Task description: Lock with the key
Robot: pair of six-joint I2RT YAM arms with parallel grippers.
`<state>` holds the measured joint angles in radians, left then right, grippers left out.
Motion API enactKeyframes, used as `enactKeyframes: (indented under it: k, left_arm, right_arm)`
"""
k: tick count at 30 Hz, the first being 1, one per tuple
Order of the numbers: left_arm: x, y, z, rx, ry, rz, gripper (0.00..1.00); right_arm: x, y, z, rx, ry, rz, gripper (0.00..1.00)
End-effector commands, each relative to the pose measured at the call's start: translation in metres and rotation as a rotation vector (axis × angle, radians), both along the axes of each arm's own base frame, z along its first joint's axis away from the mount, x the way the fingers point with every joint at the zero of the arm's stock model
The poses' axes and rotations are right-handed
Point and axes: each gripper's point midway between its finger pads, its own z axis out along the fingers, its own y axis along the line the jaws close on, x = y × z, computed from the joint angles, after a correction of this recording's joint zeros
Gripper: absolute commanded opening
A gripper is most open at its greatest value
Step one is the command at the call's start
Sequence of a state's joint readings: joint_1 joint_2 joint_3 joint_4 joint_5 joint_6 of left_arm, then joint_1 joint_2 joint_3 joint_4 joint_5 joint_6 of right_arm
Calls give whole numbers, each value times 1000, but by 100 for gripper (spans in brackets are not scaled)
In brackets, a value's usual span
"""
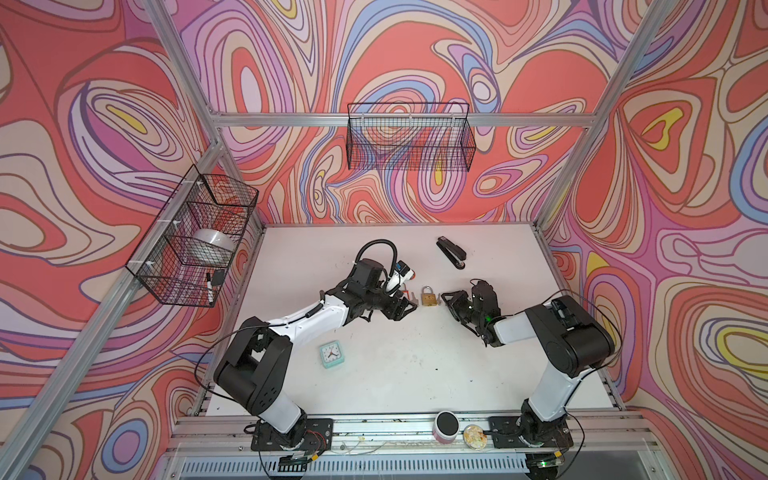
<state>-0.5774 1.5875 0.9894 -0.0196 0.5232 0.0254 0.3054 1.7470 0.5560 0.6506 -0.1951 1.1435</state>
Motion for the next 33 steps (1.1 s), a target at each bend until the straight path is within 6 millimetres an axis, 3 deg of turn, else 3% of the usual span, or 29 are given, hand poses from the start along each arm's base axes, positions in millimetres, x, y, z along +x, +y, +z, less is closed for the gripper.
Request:
enactKeyframes:
  k: [1, 5, 6, 7, 8, 12, 14, 18, 22, 28, 30, 33]
  left_arm:
    - [-1, 1, 17, -3, -39, 4, 70]
    - [5, 7, 24, 8, -78, 47, 73]
    - [8, 10, 26, 14, -94, 68, 78]
    - [12, 14, 29, 22, -113, 96, 88]
    - [16, 19, 31, 29, -133, 124, 99]
    - [38, 56, 48, 47, -243, 327, 100]
    - [49, 84, 56, 30, -286, 458, 100]
    - [68, 160, 67, -97, -280, 750, 100]
    - [66, 220, 76, -175, -337, 932, 100]
    - [42, 250, 84, -36, -496, 976, 100]
    - [32, 257, 69, 5, -488, 986, 100]
    - [25, 265, 63, 18, -492, 1018, 100]
  right_arm:
    - [0, -12, 19, -125, -29, -3, 53]
    - [0, -28, 45, -329, -59, 23, 71]
    - [0, -34, 54, -383, -75, 24, 81]
    - [-1, -40, 63, -439, -93, 23, 97]
    - [-1, -45, 71, -486, -110, 24, 98]
    - [-2, -72, 105, -713, -217, -8, 98]
    - [-3, -84, 119, -834, -278, -14, 98]
    - [-5, -104, 141, -1078, -403, -25, 98]
    - [-2, -124, 134, -1194, -415, -57, 98]
    - [2, -135, 100, -1175, -458, -56, 98]
    - [6, -137, 91, -1178, -466, -59, 98]
    - [13, -139, 83, -1212, -502, -63, 98]
